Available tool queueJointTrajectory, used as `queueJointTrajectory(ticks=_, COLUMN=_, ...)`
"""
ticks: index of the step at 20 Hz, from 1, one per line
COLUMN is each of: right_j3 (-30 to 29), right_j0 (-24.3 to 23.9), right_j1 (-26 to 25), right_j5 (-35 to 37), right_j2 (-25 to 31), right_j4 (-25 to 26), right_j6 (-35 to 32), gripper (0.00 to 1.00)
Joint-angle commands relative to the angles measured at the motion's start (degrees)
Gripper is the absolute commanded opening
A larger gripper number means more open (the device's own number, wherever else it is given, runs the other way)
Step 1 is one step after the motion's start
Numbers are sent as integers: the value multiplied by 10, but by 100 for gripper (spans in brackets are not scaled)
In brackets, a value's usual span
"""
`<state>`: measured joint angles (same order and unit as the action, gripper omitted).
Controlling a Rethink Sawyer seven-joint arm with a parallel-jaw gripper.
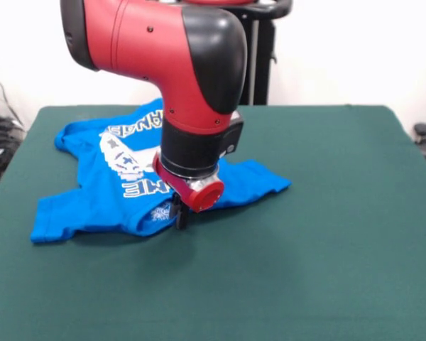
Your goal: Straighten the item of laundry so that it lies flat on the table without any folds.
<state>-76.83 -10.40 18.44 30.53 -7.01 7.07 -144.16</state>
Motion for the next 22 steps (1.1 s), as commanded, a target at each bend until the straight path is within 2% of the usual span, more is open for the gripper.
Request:
queueJointTrajectory(ticks=1, right_j3=76, right_j0=26, right_j1=5, right_j5=-21, right_j2=66, right_j4=-38, right_j6=-44, gripper=0)
queueJointTrajectory(ticks=22, right_j3=86, right_j0=41, right_j1=25, right_j5=13, right_j2=63, right_j4=-32, right_j6=-32, gripper=0)
